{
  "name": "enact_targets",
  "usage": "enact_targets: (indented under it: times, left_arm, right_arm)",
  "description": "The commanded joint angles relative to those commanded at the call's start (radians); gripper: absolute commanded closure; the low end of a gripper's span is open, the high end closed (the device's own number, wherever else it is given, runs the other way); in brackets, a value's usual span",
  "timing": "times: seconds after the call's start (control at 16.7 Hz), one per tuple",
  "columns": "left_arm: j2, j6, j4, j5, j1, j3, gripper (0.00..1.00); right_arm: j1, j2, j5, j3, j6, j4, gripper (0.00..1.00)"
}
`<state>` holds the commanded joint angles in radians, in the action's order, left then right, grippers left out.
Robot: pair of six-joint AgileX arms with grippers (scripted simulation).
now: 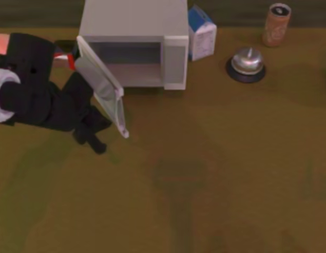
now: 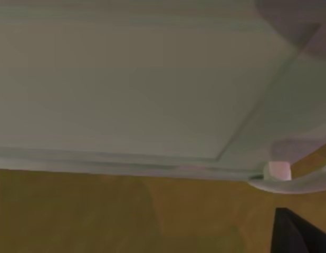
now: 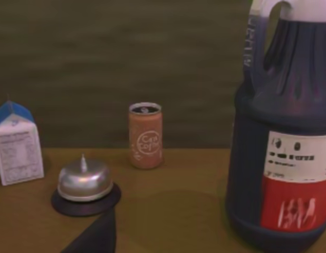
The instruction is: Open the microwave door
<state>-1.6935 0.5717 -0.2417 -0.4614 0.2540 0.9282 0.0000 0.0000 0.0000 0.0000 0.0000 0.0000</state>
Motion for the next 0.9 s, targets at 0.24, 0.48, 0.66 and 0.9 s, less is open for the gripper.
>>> enact_targets:
  times: [0.24, 0.48, 0.66, 0.9]
  left_arm:
    - [0.000, 0.000, 0.000, 0.000, 0.000, 0.000, 0.77]
    - [0.000, 0.000, 0.000, 0.000, 0.000, 0.000, 0.47]
    - [0.000, 0.000, 0.000, 0.000, 0.000, 0.000, 0.25]
    - [0.000, 0.000, 0.000, 0.000, 0.000, 0.000, 0.00]
  right_arm:
    - [0.000, 0.000, 0.000, 0.000, 0.000, 0.000, 0.00]
    - [0.000, 0.000, 0.000, 0.000, 0.000, 0.000, 0.00]
    - [0.000, 0.000, 0.000, 0.000, 0.000, 0.000, 0.00]
    - [0.000, 0.000, 0.000, 0.000, 0.000, 0.000, 0.00]
